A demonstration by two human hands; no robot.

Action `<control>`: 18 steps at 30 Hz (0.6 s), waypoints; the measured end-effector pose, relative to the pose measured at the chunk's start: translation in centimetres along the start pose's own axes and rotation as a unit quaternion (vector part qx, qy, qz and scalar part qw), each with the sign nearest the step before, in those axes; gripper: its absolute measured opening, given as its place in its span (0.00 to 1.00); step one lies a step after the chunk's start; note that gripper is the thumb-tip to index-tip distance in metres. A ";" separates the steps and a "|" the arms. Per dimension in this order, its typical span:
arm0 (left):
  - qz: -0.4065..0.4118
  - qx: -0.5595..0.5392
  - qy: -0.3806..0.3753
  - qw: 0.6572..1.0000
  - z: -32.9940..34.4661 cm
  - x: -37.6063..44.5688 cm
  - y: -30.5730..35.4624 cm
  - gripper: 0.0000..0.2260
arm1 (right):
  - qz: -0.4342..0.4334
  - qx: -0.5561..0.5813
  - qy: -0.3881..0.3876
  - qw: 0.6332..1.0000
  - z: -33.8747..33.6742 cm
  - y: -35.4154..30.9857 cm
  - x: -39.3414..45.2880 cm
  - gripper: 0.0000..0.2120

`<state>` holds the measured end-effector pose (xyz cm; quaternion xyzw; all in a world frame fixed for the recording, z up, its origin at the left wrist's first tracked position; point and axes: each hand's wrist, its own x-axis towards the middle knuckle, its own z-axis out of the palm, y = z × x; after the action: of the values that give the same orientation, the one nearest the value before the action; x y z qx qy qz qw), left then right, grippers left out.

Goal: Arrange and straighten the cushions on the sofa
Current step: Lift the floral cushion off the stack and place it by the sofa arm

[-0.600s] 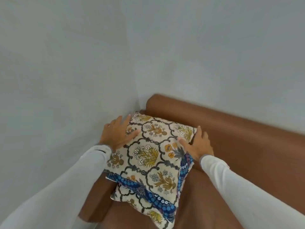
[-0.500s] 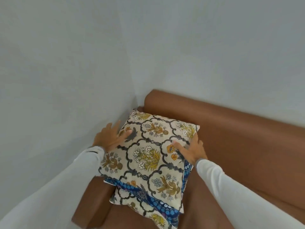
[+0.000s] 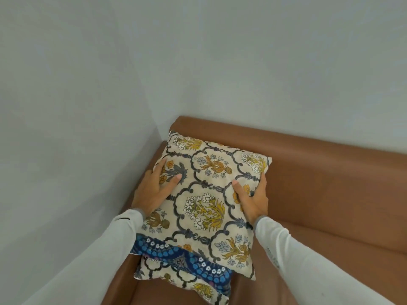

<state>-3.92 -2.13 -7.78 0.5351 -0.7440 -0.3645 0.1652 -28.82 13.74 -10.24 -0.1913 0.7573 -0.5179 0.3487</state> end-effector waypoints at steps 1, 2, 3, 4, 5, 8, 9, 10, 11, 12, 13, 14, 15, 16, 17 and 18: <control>0.025 0.017 -0.004 1.000 1.0 -0.2 1.4 0.43 | -0.014 0.003 0.018 1.000 -1.7 -0.1 -0.1 0.54; 0.048 0.037 -0.008 0.998 2.1 -0.3 2.9 0.42 | -0.028 0.007 0.034 0.999 -3.8 -0.1 -0.1 0.53; 0.070 0.051 -0.011 0.996 3.5 -0.5 4.6 0.41 | -0.043 0.004 0.049 0.998 -6.1 -0.1 -0.1 0.53; 0.091 0.056 -0.017 0.994 5.1 -0.8 6.5 0.41 | -0.055 0.000 0.063 0.997 -8.6 0.0 -0.1 0.52; 0.109 0.053 -0.027 0.992 7.0 -1.2 8.4 0.41 | -0.065 -0.004 0.077 0.995 -11.3 0.2 -0.1 0.52; 0.155 0.033 -0.073 0.985 14.0 -2.6 14.5 0.40 | -0.081 -0.004 0.144 0.986 -20.3 1.7 -0.4 0.51; 0.170 0.025 -0.087 0.981 16.8 -3.3 16.5 0.39 | -0.081 0.001 0.172 0.982 -23.5 2.4 -0.6 0.50; 0.187 0.020 -0.101 0.977 19.8 -4.0 18.5 0.39 | -0.078 0.006 0.201 0.976 -26.8 3.4 -1.0 0.49; 0.203 0.016 -0.118 0.972 22.9 -4.8 20.6 0.38 | -0.075 0.010 0.230 0.970 -30.0 4.4 -1.3 0.49; 0.218 0.016 -0.136 0.966 26.1 -5.7 22.8 0.38 | -0.074 0.011 0.258 0.963 -33.4 5.5 -1.7 0.49; 0.231 0.020 -0.152 0.961 29.2 -6.6 24.9 0.38 | -0.072 0.013 0.284 0.956 -36.7 6.7 -1.9 0.49; 0.244 0.025 -0.166 0.955 32.4 -7.6 26.9 0.38 | -0.069 0.015 0.307 0.949 -39.9 8.0 -2.1 0.49; 0.258 0.032 -0.177 0.949 35.6 -8.4 28.9 0.39 | -0.068 0.016 0.329 0.942 -43.1 9.3 -2.3 0.49; 0.273 0.038 -0.188 0.943 38.8 -9.3 30.8 0.39 | -0.068 0.018 0.349 0.935 -46.2 10.7 -2.4 0.49; 0.288 0.044 -0.199 0.936 42.0 -10.1 32.5 0.39 | -0.070 0.020 0.366 0.928 -49.1 12.2 -2.5 0.50; 0.303 0.049 -0.208 0.929 45.0 -10.9 34.1 0.39 | -0.073 0.022 0.382 0.921 -51.9 13.7 -2.4 0.50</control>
<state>-51.54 29.80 -12.33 0.2034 -0.9053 -0.3635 0.0832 -63.91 54.46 -10.63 -0.0259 0.8054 -0.5922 -0.0017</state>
